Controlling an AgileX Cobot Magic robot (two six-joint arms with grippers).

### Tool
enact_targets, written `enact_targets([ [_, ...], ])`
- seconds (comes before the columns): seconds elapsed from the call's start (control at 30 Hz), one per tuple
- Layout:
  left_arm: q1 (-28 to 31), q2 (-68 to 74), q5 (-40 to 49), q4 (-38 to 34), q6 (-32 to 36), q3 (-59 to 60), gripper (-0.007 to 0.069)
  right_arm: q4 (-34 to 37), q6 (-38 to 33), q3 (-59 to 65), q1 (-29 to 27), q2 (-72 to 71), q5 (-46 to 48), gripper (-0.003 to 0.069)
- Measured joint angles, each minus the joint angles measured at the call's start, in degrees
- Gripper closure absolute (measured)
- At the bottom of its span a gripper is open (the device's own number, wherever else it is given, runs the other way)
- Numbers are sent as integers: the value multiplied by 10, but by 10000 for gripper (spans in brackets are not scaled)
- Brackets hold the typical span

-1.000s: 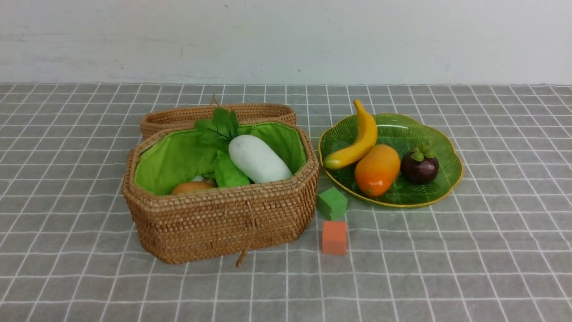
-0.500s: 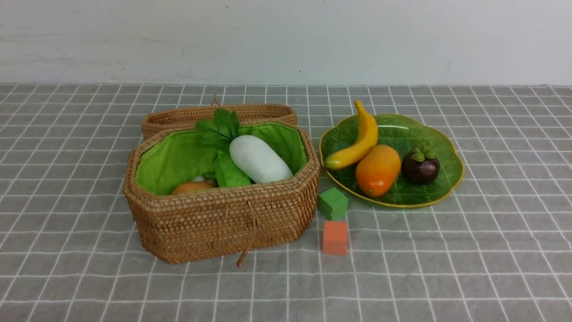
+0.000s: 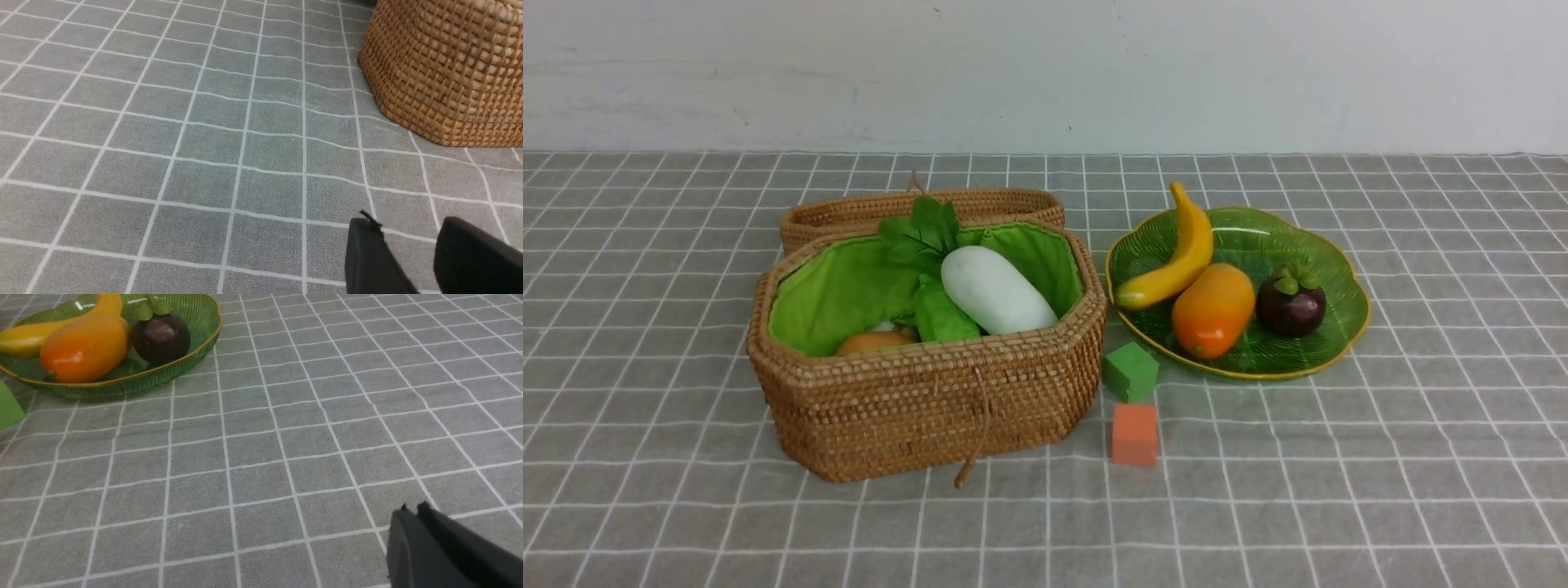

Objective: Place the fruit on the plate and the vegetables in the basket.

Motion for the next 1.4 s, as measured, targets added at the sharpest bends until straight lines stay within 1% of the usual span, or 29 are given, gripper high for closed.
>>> enact_targets([
  [1.4, 0, 0, 0, 0, 0, 0, 386, 0, 0, 0, 0, 0, 1, 591],
])
